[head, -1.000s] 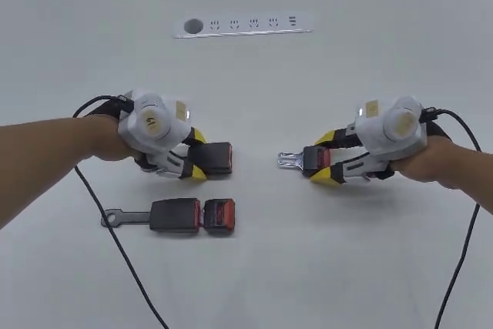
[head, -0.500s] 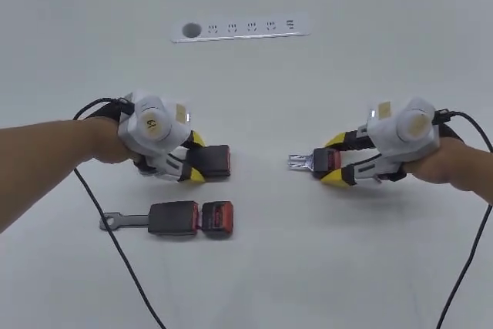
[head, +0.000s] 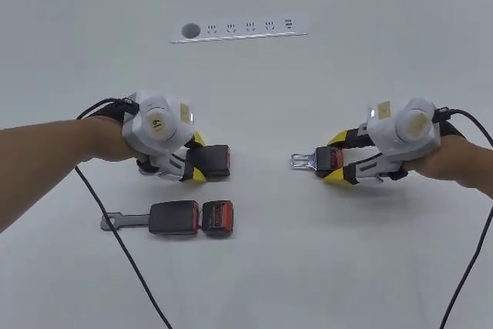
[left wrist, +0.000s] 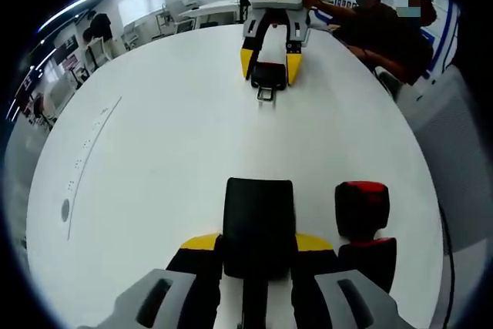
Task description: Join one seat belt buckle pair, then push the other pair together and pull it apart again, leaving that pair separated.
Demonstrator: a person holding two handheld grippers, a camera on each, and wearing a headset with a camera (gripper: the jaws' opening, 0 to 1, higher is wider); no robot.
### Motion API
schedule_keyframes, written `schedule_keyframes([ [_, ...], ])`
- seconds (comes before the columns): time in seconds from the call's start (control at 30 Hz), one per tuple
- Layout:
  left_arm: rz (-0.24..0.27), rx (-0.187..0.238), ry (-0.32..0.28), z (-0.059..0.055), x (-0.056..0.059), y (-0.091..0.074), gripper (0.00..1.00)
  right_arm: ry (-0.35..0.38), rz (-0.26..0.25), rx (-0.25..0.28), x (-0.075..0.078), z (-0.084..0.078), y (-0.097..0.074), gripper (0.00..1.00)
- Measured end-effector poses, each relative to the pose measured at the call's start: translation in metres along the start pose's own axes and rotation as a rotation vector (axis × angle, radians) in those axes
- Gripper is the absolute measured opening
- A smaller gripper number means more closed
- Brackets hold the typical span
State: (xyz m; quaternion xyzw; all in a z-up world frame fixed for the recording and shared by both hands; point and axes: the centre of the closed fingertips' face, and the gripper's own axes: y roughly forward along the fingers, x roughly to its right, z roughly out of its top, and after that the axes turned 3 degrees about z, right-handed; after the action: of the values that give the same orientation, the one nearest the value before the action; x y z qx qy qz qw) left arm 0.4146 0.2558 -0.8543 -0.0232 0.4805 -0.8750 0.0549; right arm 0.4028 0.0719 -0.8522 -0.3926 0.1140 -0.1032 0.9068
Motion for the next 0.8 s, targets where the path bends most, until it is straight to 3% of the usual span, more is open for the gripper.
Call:
schedule_keyframes([
  [0.03, -0.003, 0.023, -0.041, 0.004, 0.001, -0.001, 0.44, 0.004, -0.010, 0.021, 0.001, 0.003, -0.001, 0.54],
  [0.1, 0.004, 0.089, -0.106, 0.016, 0.000, -0.005, 0.55, 0.034, -0.043, 0.054, 0.006, 0.008, -0.004, 0.60],
  [0.17, 0.044, 0.091, -0.133, 0.017, -0.008, -0.010, 0.60, 0.025, -0.068, 0.062, 0.009, 0.010, -0.006, 0.60],
  [0.27, 0.102, 0.117, -0.176, 0.019, -0.017, -0.017, 0.68, 0.048, -0.122, 0.086, 0.014, 0.014, -0.009, 0.71],
  [0.37, 0.195, 0.124, -0.223, 0.016, -0.027, -0.028, 0.75, 0.084, -0.182, 0.116, 0.016, 0.020, -0.012, 0.78],
  [0.47, 0.234, 0.137, -0.246, 0.013, -0.025, -0.037, 0.78, 0.087, -0.235, 0.145, 0.014, 0.026, -0.014, 0.82],
  [0.53, 0.260, 0.145, -0.307, 0.010, -0.022, -0.043, 0.81, 0.097, -0.261, 0.152, 0.010, 0.029, -0.015, 0.83],
  [0.63, 0.293, 0.179, -0.349, 0.010, -0.017, -0.054, 0.83, 0.110, -0.304, 0.183, 0.005, 0.036, -0.018, 0.86],
  [0.8, 0.361, 0.270, -0.453, 0.012, -0.010, -0.079, 0.90, 0.152, -0.371, 0.242, 0.000, 0.046, -0.022, 0.89],
])
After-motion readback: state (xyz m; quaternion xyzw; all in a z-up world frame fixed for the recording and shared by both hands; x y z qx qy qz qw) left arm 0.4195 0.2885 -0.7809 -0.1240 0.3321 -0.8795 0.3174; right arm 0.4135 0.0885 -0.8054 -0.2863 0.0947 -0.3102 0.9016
